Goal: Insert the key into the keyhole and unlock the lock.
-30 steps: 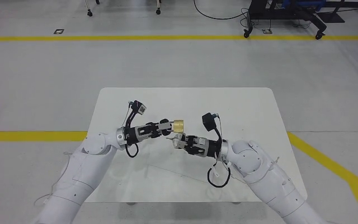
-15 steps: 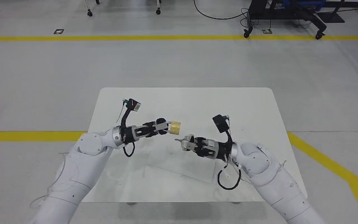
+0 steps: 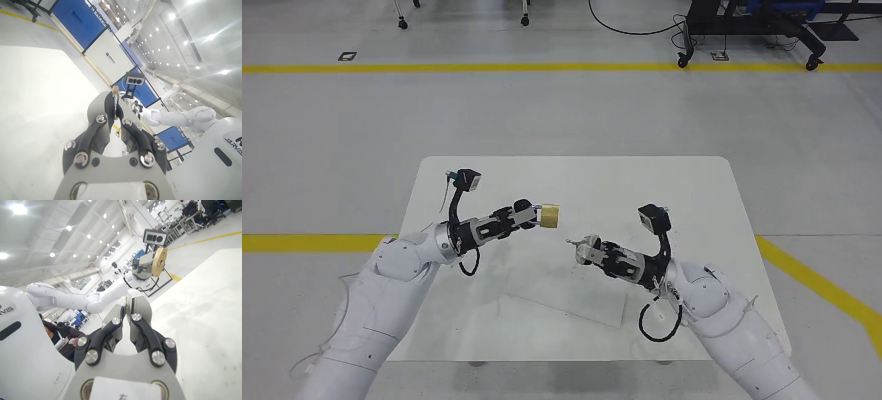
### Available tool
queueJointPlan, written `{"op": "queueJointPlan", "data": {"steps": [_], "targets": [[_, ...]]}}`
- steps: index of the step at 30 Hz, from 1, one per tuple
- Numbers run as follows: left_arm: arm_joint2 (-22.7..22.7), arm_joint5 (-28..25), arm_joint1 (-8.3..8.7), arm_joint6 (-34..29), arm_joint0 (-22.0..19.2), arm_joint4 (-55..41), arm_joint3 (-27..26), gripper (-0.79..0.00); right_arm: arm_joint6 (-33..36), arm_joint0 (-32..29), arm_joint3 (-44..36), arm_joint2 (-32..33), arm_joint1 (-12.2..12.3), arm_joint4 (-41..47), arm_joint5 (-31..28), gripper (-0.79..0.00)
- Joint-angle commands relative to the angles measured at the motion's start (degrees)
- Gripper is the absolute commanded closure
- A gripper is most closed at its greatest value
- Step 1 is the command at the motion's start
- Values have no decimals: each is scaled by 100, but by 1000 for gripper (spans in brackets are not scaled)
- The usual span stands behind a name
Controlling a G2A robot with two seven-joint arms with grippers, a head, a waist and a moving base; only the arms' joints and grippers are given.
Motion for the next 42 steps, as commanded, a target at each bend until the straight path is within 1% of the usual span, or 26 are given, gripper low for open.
{"op": "queueJointPlan", "data": {"steps": [1, 3, 6, 10, 17, 30, 38, 42], "targets": [[31, -111, -7, 128, 105, 7, -146, 0, -102, 34, 140, -38, -38, 466, -11, 0], [70, -253, -19, 220, 141, 57, -178, 0, -253, 106, 345, -67, -83, 839, 238, 0], [116, -481, -44, 512, 149, 395, -164, 0, -262, 221, 512, -166, -151, 1098, 551, 0], [186, -707, -79, 937, 205, 925, -233, 0, -266, 283, 664, -261, -241, 1452, 652, 0], [255, -745, -110, 1349, 253, 1339, -294, 0, -126, 407, 842, -366, -371, 1690, 690, 0], [353, -761, -126, 1613, 226, 1753, -241, 0, -65, 504, 936, -363, -537, 1630, 761, 0], [386, -789, -120, 1595, 163, 1750, -159, 0, -86, 507, 924, -235, -593, 1550, 803, 0], [332, -900, -100, 1612, 171, 1674, -146, 0, -170, 474, 981, -99, -598, 1457, 812, 0]]}}
